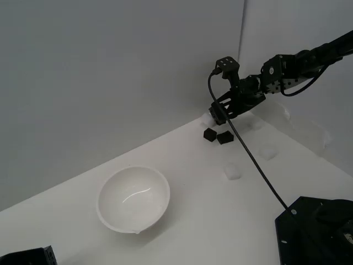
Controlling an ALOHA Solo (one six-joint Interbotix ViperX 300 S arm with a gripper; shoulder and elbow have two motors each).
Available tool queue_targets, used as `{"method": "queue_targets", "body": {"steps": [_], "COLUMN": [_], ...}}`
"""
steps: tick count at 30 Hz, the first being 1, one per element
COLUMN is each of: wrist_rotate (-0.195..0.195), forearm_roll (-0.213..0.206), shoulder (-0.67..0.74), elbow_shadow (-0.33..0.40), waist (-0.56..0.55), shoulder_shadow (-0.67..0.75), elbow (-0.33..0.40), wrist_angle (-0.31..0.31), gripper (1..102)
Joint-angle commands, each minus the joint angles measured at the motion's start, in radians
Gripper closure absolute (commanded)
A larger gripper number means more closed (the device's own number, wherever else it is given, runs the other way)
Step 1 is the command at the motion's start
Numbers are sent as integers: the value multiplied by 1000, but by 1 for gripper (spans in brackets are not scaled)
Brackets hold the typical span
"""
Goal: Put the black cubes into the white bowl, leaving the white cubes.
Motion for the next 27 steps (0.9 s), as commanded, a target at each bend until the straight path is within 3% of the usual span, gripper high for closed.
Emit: {"method": "queue_targets", "body": {"steps": [1, 4, 8, 11, 16, 27], "wrist_rotate": [3, 3, 3, 3, 3, 3], "forearm_roll": [-26, -26, -26, -26, -26, -25], "shoulder": [23, 23, 26, 34, 57, 195], "elbow_shadow": [-31, -31, -29, -28, -26, -12], "waist": [14, 14, 14, 14, 15, 52], "shoulder_shadow": [28, 29, 31, 38, 63, 201], "elbow": [-23, -23, -21, -21, -20, -5], "wrist_angle": [0, 0, 6, 11, 29, 101], "gripper": [55, 69, 78, 94, 100, 100]}}
